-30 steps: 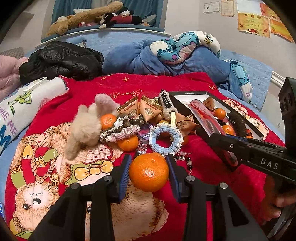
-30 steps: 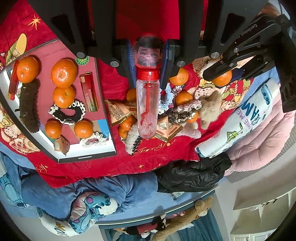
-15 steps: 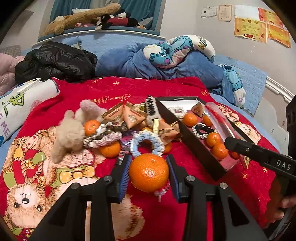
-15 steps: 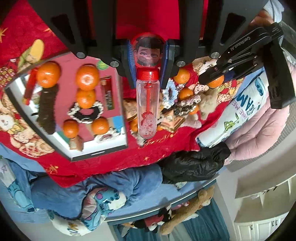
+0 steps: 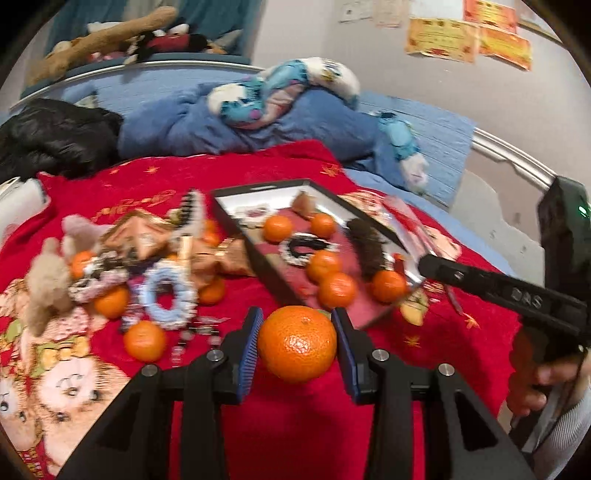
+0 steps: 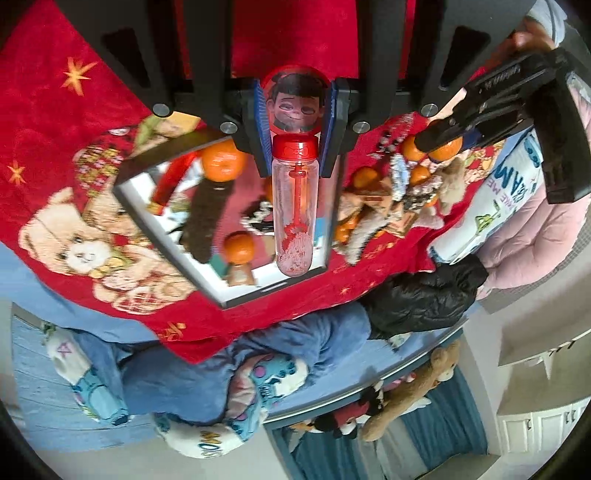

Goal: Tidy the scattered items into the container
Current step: 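Carry the orange in the left gripper while the right gripper carries the tube toward the box, then lower the orange into the box with the left gripper while the right gripper lowers the tube, then open the left gripper to drop the orange while the right gripper releases the tube in the box, then withdraw both grippers from the box back toward the pile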

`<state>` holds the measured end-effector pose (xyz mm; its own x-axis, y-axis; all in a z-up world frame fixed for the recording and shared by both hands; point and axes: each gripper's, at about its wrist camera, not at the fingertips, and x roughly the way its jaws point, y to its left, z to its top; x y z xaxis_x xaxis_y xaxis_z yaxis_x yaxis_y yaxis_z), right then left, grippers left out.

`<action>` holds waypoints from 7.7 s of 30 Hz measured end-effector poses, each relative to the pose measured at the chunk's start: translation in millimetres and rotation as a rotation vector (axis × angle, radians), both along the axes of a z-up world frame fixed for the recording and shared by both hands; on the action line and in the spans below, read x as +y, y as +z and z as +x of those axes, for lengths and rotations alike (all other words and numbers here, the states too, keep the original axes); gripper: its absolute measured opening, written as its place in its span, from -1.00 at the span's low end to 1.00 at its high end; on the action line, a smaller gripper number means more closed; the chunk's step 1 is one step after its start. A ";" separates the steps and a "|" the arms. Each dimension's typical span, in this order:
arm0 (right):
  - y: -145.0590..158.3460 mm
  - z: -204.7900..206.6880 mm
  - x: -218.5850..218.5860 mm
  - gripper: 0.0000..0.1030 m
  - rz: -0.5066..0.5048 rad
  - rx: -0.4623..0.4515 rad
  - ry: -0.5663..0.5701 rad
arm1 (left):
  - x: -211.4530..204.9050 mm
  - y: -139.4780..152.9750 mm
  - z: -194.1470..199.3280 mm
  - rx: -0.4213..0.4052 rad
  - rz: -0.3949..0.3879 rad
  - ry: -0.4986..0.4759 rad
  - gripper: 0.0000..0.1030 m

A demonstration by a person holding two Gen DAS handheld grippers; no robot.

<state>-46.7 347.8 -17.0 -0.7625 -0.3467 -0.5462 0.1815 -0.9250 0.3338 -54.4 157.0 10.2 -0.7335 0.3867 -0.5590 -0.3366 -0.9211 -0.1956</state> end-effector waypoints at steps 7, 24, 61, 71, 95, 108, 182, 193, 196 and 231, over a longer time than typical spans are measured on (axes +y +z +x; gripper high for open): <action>5.0 -4.6 19.0 -0.54 -0.027 0.004 -0.032 | 25.1 -0.8 -1.8 -0.022 0.039 -0.062 -0.23; -1.7 -14.6 39.5 -0.54 -0.063 -0.011 -0.081 | 56.4 1.3 -20.2 -0.051 0.087 -0.063 -0.23; -9.8 -43.6 46.9 -0.54 -0.112 -0.032 -0.174 | 82.6 1.6 -42.9 -0.026 0.100 -0.070 -0.25; -3.6 -44.9 37.6 -0.54 -0.116 0.011 -0.136 | 80.3 3.5 -47.8 -0.005 0.102 -0.089 -0.25; 5.8 -98.0 31.9 -0.54 -0.125 0.002 0.037 | 69.5 9.1 -83.5 0.005 0.067 0.079 -0.25; -1.9 -144.6 37.9 -0.54 -0.128 -0.035 0.025 | 86.0 5.6 -182.5 -0.080 0.098 0.097 -0.25; 64.6 -213.6 16.4 1.00 0.054 0.078 0.016 | 88.4 24.3 -245.1 -0.088 -0.095 0.187 1.00; 102.4 -165.1 -44.8 1.00 0.079 0.184 0.130 | 26.8 87.8 -172.4 0.046 -0.165 0.318 1.00; 108.0 -148.4 -63.5 1.00 0.088 0.211 0.123 | 9.4 98.7 -153.0 0.070 -0.176 0.319 1.00; 40.9 -98.2 -152.7 0.95 0.026 0.125 0.209 | -108.7 -10.9 -58.2 -0.098 -0.193 0.385 1.00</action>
<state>-144.9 195.0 24.0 -0.7380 -0.4906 -0.4634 0.4077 -0.8713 0.2732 -112.5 48.3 -0.7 -0.7439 -0.0223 -0.6680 0.0494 -0.9985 -0.0216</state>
